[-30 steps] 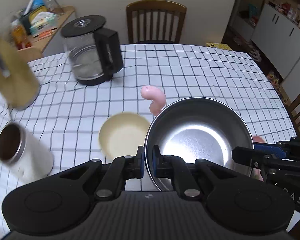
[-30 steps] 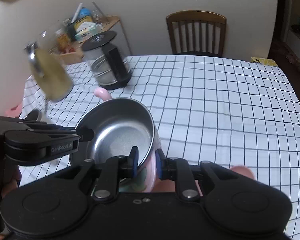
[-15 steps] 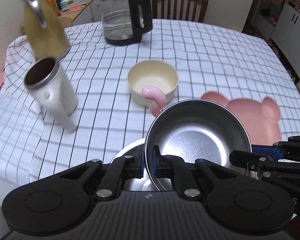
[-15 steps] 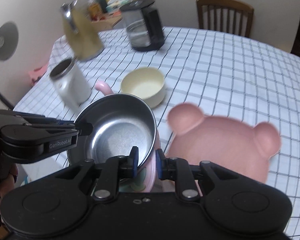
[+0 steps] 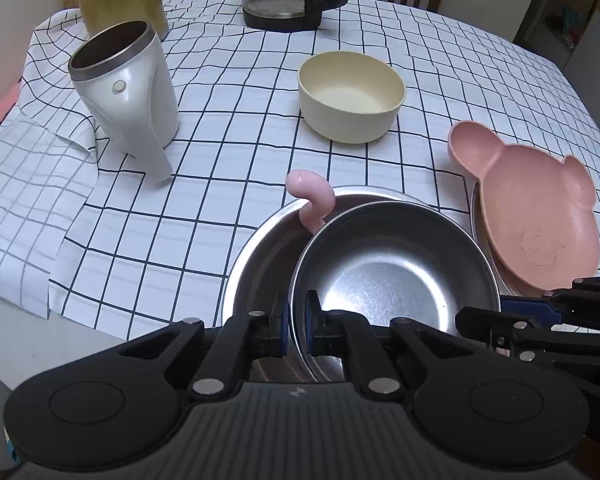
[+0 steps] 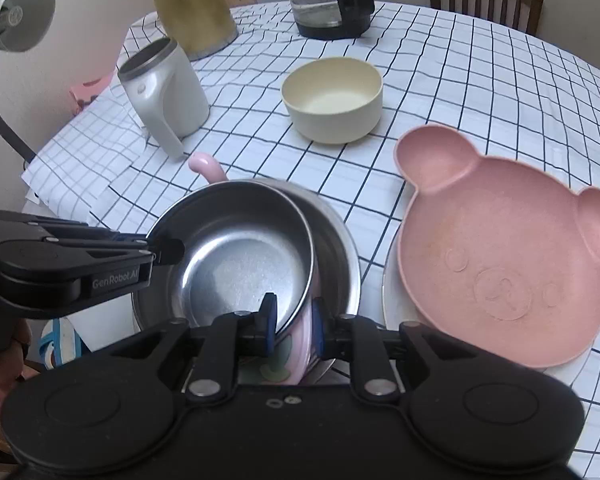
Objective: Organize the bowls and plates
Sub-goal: 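Lift the small pan with both grippers and lower it into the steel bowl, then open both grippers and withdraw from the nested pan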
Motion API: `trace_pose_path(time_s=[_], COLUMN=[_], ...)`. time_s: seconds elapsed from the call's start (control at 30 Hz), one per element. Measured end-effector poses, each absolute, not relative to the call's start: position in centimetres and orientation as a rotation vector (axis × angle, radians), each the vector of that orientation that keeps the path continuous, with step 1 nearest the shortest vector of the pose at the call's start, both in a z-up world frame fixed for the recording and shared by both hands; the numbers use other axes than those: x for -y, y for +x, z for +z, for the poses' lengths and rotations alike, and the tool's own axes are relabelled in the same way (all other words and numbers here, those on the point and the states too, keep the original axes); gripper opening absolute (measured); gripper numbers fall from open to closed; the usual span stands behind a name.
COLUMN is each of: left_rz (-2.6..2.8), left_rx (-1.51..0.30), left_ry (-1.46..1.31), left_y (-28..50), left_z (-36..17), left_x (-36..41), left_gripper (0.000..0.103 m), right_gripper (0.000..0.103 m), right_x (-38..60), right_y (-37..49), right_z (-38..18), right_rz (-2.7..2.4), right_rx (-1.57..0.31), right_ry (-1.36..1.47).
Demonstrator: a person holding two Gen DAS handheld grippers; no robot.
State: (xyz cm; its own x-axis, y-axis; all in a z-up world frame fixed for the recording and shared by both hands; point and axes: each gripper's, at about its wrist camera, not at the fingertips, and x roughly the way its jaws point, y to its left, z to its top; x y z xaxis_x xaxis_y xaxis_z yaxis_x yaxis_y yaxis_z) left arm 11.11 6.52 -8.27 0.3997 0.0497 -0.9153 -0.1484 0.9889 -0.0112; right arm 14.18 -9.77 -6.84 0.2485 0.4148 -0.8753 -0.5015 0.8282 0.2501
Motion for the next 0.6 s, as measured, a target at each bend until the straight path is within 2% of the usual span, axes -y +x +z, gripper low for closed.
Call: trace_pose_path(time_s=[0.43, 0.6], left_rz=[0.100, 0.081], left_rx=[-1.179, -1.177], left_ry=[-0.117, -0.114], left_y=[11.2, 11.2], left_z=[-9.8, -9.9], left_x=[-7.4, -7.4], left_gripper=[0.007, 0.007], right_gripper=[0.019, 0.026], right_x=[9.1, 9.0], right_y=[13.8, 14.1], right_z=[-8.0, -8.1], right_rz=[0.637, 0.634], right_rx=[-1.190, -1.203], right_ry=[-0.110, -0.111])
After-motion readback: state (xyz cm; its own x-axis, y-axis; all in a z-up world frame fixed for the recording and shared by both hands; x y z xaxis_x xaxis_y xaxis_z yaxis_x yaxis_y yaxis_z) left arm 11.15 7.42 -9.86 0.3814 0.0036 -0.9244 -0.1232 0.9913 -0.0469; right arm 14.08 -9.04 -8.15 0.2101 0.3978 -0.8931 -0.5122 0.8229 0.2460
